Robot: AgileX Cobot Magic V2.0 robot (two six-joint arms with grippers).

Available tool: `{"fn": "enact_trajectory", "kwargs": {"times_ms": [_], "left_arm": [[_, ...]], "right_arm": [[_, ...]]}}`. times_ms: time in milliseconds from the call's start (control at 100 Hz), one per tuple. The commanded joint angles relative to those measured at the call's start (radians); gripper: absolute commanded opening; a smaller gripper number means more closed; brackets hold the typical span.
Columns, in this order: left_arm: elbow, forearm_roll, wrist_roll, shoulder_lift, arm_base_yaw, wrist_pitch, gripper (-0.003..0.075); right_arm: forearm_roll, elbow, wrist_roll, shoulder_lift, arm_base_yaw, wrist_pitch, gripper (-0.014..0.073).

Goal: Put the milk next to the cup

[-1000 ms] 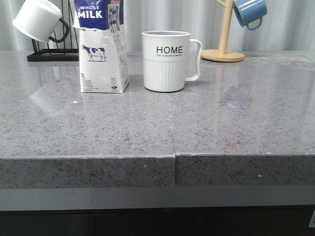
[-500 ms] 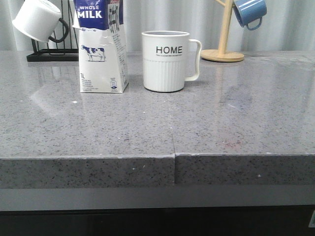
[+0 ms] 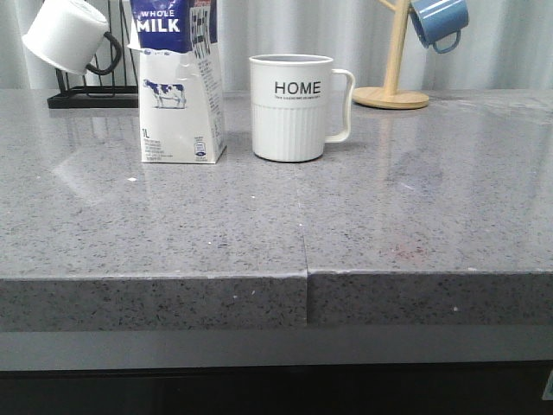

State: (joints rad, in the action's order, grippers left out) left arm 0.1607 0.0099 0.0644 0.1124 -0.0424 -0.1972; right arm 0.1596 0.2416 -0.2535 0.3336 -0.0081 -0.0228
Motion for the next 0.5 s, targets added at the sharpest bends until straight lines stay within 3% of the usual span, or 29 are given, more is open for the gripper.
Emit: {"fn": "enact_trajectory", "kwargs": {"times_ms": [0,110,350,490], "left_arm": [[-0.014,0.013,-0.003,-0.055,0.014,0.075,-0.0021],[-0.086,0.014,-0.003,-0.155,0.025,0.075,-0.002],[-0.198,0.039,0.002,-0.149,0.025,0.197,-0.002],[-0.205,0.044,0.002,-0.149,0.025,0.203,-0.0021]], "right_arm": [[0.012,0.025,0.0,0.002,-0.005,0.072,-0.0122],[0.012,0.025,0.0,0.002,-0.005,0.072,-0.0122],[0.012,0.023,0.0,0.002,-0.005,0.072,-0.0122],[0.012,0.023,0.0,0.002,-0.005,0.072,-0.0122]]}}
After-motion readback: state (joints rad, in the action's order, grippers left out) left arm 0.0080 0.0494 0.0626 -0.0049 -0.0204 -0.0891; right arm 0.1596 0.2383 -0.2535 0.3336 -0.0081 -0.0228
